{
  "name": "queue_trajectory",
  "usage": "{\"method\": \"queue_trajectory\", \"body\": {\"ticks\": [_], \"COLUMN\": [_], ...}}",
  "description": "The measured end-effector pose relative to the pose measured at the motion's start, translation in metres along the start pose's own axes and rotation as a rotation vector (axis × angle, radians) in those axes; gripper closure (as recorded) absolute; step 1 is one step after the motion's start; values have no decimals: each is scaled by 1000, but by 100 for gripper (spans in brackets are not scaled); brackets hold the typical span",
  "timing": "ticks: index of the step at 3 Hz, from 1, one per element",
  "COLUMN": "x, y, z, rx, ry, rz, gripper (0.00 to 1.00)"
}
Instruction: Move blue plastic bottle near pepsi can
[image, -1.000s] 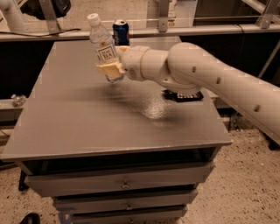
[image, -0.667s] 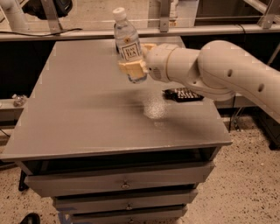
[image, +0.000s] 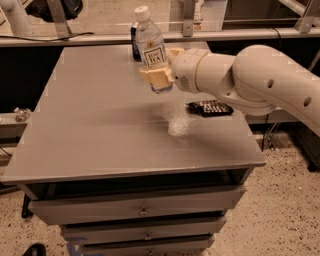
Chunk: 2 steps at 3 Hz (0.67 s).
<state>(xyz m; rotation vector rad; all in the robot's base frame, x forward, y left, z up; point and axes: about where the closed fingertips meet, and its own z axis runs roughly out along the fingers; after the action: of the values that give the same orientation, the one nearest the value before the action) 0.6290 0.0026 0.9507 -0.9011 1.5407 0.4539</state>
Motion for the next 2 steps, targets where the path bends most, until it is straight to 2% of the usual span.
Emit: {"method": "queue_trajectory", "body": {"ticks": [1, 2], "x": [5, 16], "y": [-29, -82], "z": [4, 14], "rx": [66, 154], "ry": [-25, -61], "rz": [3, 11], "gripper": [100, 100]}}
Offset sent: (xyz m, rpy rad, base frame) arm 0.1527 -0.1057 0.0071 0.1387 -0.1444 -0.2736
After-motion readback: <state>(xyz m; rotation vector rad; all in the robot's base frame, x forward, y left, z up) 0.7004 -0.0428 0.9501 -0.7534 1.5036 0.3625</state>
